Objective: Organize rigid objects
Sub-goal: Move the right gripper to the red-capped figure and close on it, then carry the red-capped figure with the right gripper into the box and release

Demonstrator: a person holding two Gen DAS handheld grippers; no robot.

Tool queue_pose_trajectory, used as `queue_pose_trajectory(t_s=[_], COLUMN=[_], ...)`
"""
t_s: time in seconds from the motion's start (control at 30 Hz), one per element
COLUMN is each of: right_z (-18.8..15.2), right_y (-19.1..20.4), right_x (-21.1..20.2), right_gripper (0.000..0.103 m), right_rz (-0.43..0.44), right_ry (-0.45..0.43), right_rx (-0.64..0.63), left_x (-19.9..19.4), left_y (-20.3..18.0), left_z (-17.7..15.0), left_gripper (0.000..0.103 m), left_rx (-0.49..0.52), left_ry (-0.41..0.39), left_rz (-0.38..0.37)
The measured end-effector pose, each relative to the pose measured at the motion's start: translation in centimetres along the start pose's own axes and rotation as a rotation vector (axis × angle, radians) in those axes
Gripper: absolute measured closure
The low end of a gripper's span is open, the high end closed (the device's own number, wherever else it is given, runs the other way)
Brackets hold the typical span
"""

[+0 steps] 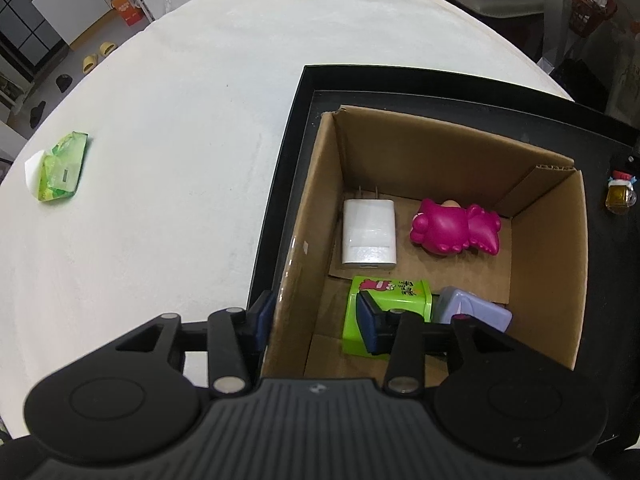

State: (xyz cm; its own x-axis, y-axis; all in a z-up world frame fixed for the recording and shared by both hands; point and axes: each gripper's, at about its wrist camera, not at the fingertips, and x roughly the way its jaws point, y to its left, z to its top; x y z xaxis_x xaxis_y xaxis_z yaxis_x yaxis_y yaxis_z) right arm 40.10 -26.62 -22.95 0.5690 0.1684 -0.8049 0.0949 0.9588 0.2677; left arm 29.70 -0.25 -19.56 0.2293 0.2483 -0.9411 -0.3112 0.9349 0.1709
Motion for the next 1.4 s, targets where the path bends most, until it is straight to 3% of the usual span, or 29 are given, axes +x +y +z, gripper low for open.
queue_pose_trajectory(t_s=[0.03,0.13,0.17,0.27,0.7,1.03,1.4], right_z=[0.0,-0.1,-0.3,-0.9,-2.4,-2.4,-4.2], right_y=[0.1,0.4,0.4,0.8,1.7,4.6,8.5], right_x=[0.2,0.7,0.5,-0.2,-5.7,-10.4,-12.9], right_gripper=[0.04,0.075,0.078,0.078,0.078,0.078,0.078], right_rz=[-0.004,-0.015,-0.008,-0.02,0.095,0.134,0.188], right_ry=[0.006,0.038,0.038,0.039,0.043,0.01,0.016], right_rx=[-0.005,-0.032,-0.038,-0.078,-0.072,-0.135,-0.224], left_x=[0.0,0.0,0.0,-0.1,-0.5,-1.8,-2.6], left_y=[0.0,0.1,0.1,0.2,0.9,1.9,3.4], left_z=[0.0,-0.1,-0.1,-0.1,-0.7,-1.3,-2.6], left_gripper=[0.06,0.06,0.06,0.06,0.06,0.06,0.06], left_rx=[-0.004,-0.009,-0.005,-0.002,-0.032,-0.052,-0.077], left_ry=[0.0,-0.002,-0.001,0.002,-0.008,-0.036,-0.046], left_rz=[-0.001,-0.005,-0.007,-0.014,-0.049,-0.102,-0.16])
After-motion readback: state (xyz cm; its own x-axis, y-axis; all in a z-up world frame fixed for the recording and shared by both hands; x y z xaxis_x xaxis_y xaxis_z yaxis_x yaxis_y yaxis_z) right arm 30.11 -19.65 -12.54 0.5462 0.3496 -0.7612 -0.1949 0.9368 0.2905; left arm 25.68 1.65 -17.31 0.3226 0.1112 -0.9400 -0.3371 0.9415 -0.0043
